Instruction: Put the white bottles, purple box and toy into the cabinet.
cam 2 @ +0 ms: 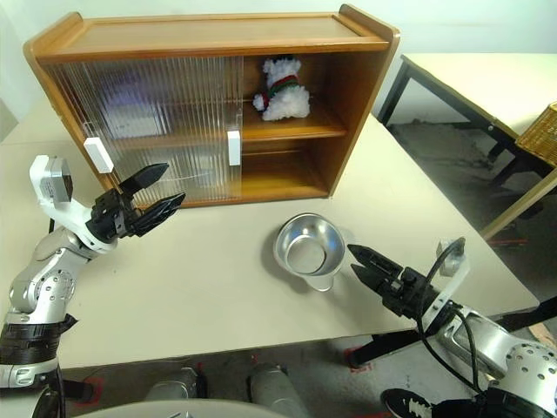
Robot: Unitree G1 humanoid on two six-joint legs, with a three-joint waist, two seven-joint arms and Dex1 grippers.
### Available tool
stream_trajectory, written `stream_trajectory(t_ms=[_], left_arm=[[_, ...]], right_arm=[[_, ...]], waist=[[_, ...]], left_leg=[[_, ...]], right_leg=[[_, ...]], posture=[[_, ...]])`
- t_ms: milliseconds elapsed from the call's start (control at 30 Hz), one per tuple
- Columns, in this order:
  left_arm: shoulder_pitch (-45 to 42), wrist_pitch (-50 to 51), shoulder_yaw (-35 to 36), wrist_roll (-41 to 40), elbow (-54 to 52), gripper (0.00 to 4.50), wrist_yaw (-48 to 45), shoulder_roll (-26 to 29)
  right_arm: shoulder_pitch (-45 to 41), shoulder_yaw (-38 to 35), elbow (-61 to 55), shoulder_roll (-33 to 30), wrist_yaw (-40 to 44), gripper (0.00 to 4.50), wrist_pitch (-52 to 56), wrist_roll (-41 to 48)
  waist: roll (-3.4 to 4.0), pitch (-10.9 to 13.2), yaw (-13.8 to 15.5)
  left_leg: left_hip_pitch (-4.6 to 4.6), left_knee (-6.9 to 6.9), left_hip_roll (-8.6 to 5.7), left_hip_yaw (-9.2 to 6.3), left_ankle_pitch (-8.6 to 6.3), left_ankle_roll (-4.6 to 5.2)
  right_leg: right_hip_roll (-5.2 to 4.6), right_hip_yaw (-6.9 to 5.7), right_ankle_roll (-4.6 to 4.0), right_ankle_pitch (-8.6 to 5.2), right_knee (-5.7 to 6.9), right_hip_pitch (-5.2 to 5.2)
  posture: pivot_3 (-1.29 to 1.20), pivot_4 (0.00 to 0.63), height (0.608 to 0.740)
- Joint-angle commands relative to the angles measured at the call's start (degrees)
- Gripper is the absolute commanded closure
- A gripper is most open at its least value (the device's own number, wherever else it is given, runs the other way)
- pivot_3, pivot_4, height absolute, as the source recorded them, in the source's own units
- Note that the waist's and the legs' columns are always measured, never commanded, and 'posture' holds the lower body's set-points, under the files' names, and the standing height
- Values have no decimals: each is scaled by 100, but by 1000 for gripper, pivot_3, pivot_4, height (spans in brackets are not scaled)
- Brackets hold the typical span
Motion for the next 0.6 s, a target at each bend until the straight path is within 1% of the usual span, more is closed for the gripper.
stream_trajectory(t_ms=[33, 300, 467, 600], left_arm=[[16, 44, 36, 21, -51, 0, 3, 58], [-24, 59, 56, 26, -35, 0, 2, 100], [-22, 74, 70, 21, -65, 0, 16, 144], [-11, 81, 80, 9, -84, 0, 27, 173]], right_arm=[[172, 150, 61, -34, -114, 18, 178, 308], [392, 623, 98, -77, -242, 18, 380, 967], [335, 988, 340, -176, -108, 18, 473, 1100], [398, 1198, 293, -155, 56, 18, 434, 971]], waist=[[-1, 0, 6], [-3, 1, 29], [-3, 1, 44], [-4, 1, 63]], left_leg=[[0, -3, 0, 0, -1, 0], [2, -18, 2, 0, -5, -1], [2, -19, 2, 0, -8, -2], [3, -19, 2, 0, -8, -1]], right_leg=[[0, 0, 1, -1, 0, -1], [0, -1, 16, -6, 1, -5], [0, -1, 23, -5, 1, -4], [0, -1, 24, -4, 1, -4]], posture=[[-183, 68, 740], [-177, 64, 740], [-169, 64, 740], [-165, 64, 740]])
